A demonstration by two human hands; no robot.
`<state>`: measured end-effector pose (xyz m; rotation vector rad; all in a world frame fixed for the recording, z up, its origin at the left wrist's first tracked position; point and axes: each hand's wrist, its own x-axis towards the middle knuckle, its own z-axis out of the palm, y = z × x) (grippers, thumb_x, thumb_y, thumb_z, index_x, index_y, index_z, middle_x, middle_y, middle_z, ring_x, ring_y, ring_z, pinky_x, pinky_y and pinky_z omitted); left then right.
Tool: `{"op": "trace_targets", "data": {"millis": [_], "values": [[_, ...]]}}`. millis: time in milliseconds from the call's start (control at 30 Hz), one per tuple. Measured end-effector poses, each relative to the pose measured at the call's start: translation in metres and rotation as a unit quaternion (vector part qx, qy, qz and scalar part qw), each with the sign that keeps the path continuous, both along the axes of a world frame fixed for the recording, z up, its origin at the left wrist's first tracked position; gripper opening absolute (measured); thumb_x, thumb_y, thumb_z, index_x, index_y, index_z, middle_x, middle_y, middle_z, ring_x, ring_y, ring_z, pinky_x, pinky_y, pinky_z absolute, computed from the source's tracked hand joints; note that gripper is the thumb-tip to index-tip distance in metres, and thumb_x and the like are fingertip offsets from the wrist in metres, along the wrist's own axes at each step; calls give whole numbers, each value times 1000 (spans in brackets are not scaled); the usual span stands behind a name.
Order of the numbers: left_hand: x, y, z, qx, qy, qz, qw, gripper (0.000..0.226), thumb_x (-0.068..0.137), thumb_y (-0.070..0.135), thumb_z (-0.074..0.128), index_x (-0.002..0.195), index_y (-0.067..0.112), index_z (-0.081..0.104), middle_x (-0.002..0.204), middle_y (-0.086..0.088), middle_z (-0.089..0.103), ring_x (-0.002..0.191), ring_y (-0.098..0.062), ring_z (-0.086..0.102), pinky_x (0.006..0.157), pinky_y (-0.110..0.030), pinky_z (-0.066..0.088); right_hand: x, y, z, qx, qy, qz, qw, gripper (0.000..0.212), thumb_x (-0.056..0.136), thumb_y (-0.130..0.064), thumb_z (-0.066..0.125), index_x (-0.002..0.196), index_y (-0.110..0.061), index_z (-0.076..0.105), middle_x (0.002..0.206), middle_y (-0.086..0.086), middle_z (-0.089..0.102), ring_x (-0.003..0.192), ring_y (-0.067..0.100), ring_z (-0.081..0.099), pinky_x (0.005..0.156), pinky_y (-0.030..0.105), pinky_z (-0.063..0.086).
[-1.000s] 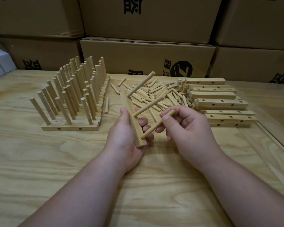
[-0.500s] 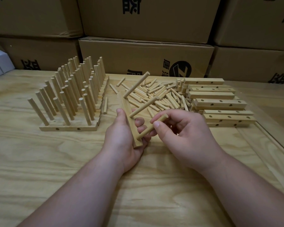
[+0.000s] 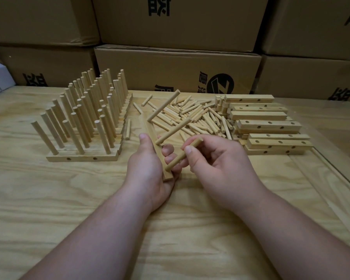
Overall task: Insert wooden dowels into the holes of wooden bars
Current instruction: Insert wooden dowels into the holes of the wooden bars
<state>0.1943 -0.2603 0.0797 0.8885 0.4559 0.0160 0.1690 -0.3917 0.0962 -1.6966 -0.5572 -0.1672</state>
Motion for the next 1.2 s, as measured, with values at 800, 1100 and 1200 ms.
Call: {"op": "trace_targets", "data": {"millis": [800,1100,1200], "values": [[-1,-1,0,54,-11,-10,998,53,103,62,32,90,19,59,59,5,52,45,-12,47,50,-26,43,-1,-6,5,-61,11,6,998,15,95,2,58,90,-8,68,66,-22,70,68,-4,69,59,5,48],[-2,1,-2,38,-26,-27,999,52,103,63,31,95,19,57,59,5,50,46,-11,44,45,-23,42,1,-11,6,-70,26,1,997,12,96,-1,58,92,-8,67,66,-16,72,66,-4,69,56,6,47],[-2,0,-2,47,-28,-49,997,51,102,65,30,97,20,54,61,4,48,48,-12,42,45,-23,40,5,-17,13,-142,48,-20,989,10,93,-13,65,87,-19,70,70,-11,73,59,-4,64,51,13,48]]}}
